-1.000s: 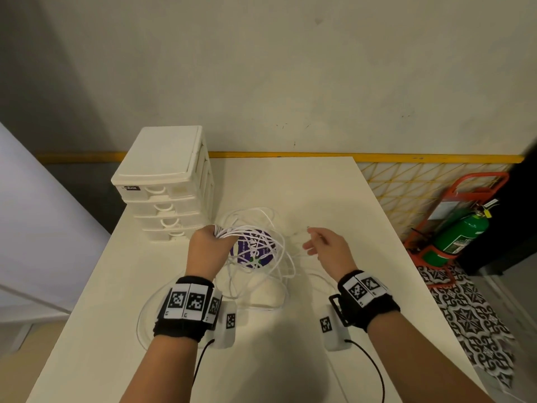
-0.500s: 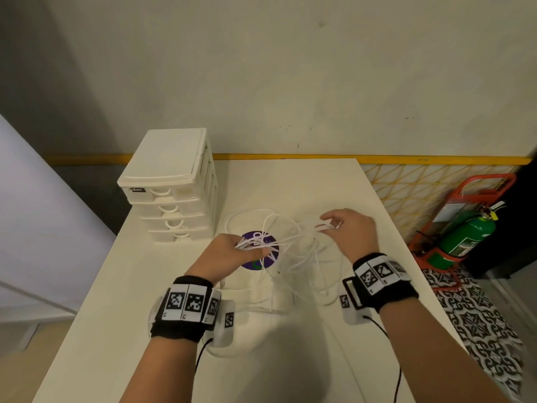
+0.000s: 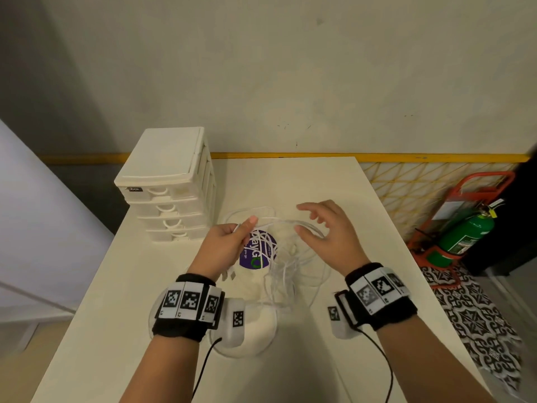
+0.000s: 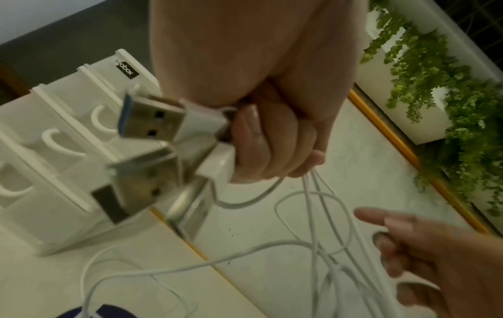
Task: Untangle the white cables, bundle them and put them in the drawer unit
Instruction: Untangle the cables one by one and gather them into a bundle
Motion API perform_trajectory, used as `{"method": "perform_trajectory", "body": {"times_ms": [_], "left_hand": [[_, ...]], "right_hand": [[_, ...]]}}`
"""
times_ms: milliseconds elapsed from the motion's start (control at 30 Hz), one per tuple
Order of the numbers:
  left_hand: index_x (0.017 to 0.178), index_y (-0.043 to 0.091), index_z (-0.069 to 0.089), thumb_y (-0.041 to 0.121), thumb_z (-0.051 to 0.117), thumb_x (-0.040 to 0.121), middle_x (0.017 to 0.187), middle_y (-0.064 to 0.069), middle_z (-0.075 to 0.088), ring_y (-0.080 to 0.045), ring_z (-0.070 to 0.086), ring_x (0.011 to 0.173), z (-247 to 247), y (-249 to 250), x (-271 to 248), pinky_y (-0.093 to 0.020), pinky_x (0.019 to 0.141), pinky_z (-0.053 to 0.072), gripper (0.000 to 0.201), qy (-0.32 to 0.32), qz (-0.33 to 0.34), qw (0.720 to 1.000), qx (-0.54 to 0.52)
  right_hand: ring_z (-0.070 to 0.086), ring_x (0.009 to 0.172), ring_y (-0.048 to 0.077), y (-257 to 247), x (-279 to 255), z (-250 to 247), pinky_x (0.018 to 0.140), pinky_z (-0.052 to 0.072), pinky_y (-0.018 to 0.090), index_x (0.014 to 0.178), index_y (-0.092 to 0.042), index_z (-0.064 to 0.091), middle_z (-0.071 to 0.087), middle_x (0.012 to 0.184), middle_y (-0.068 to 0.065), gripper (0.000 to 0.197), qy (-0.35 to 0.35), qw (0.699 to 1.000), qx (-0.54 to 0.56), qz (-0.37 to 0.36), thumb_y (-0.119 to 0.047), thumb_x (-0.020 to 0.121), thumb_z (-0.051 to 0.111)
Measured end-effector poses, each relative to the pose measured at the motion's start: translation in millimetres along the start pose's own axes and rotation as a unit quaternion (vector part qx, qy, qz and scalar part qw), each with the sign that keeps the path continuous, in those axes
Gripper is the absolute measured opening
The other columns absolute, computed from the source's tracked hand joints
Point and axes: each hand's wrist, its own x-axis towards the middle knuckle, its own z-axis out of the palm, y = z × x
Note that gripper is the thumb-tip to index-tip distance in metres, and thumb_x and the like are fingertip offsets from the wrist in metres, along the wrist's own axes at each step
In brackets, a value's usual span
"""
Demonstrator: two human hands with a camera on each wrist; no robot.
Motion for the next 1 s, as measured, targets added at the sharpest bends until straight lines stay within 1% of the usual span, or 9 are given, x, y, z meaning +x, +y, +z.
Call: {"method": "perform_trajectory", "body": {"times_ms": [100,200,367,467,600,733,800,867,1000], "left_hand": [[0.055,0.014,0.045,0.048,0.062,0.083,0.037,0.005,0.034,-0.009,0.027,0.031,5.4,1.8,-2.9,-0.014,0.036,0.024,0.048,-0.022,0.013,1.0,0.014],[0.058,0.011,0.046,0.053,0.061,0.081,0.038,0.007,0.032,-0.008,0.026,0.033,6.3,3.6,-6.4,-0.014,0.037,0.024,0.05,-0.03,0.022,0.999,0.025],[0.062,0.009,0.049,0.051,0.059,0.085,0.039,0.004,0.031,-0.011,0.023,0.035,-6.2,1.0,-2.3,-0.021,0.037,0.021,0.049,0.007,0.003,1.0,0.004],[0.058,0.011,0.045,0.044,0.063,0.085,0.037,0.005,0.032,-0.011,0.024,0.032,-10.6,-1.1,-0.3,-0.02,0.037,0.021,0.046,0.013,0.003,1.0,0.014],[0.053,0.012,0.045,0.04,0.07,0.081,0.036,0.007,0.033,-0.007,0.028,0.033,-8.2,-2.4,-2.7,-0.018,0.038,0.025,0.046,-0.012,0.005,0.998,0.065],[0.049,0.018,0.049,0.034,0.078,0.074,0.036,0.008,0.035,-0.007,0.029,0.031,-8.7,-1.1,-4.8,-0.018,0.035,0.025,0.042,-0.024,0.001,0.997,0.07],[0.051,0.013,0.048,0.029,0.077,0.076,0.032,0.011,0.037,-0.004,0.032,0.027,-8.0,1.2,-3.7,-0.016,0.032,0.026,0.042,0.004,0.015,0.997,0.071],[0.053,0.012,0.044,0.034,0.077,0.076,0.03,0.01,0.035,-0.006,0.031,0.026,-10.5,2.1,-0.2,-0.018,0.03,0.026,0.047,0.05,0.027,0.995,0.086],[0.056,0.01,0.05,0.046,0.073,0.076,0.036,0.007,0.036,-0.01,0.032,0.032,-16.3,-4.9,4.7,-0.02,0.036,0.028,0.047,0.086,0.018,0.989,0.118]], "right_hand": [[0.051,0.092,0.004,-14.9,1.8,16.0,0.084,0.039,0.014,0.108,-0.023,0.066,0.056,0.095,-0.006,0.029,-0.018,0.999,0.02,-0.024,-0.04,0.086,0.055],[0.055,0.102,0.009,-15.8,3.4,22.5,0.091,0.042,0.023,0.109,-0.022,0.067,0.065,0.105,-0.006,0.03,-0.108,0.993,0.05,0.01,-0.039,0.091,0.051],[0.054,0.071,0.0,-2.0,-0.9,18.1,0.076,0.04,0.027,0.081,-0.03,0.071,0.068,0.074,-0.014,0.018,-0.168,0.985,0.015,0.031,-0.047,0.075,0.069],[0.051,0.062,-0.001,10.9,-0.6,12.8,0.071,0.036,0.028,0.079,-0.025,0.071,0.063,0.071,-0.01,0.012,-0.15,0.987,-0.029,0.048,-0.037,0.081,0.067],[0.054,0.091,0.015,20.6,6.3,-4.6,0.084,0.032,0.037,0.084,-0.029,0.069,0.067,0.089,-0.01,0.021,-0.118,0.964,-0.233,0.043,-0.047,0.084,0.059],[0.049,0.102,0.019,31.6,5.8,-19.8,0.09,0.03,0.04,0.084,-0.028,0.065,0.066,0.093,-0.007,0.039,-0.217,0.906,-0.335,0.139,-0.062,0.084,0.046],[0.052,0.095,0.017,34.7,0.8,-19.4,0.089,0.035,0.039,0.074,-0.025,0.062,0.065,0.087,-0.006,0.042,-0.215,0.932,-0.247,0.157,-0.065,0.08,0.052],[0.057,0.089,0.014,32.5,-4.5,-18.3,0.086,0.041,0.034,0.07,-0.019,0.063,0.065,0.083,-0.005,0.036,-0.17,0.969,-0.044,0.174,-0.055,0.073,0.067],[0.062,0.08,0.018,19.4,0.4,-18.3,0.081,0.047,0.035,0.076,-0.017,0.064,0.068,0.082,0.003,0.013,-0.117,0.963,0.163,0.179,-0.024,0.078,0.073]]}}
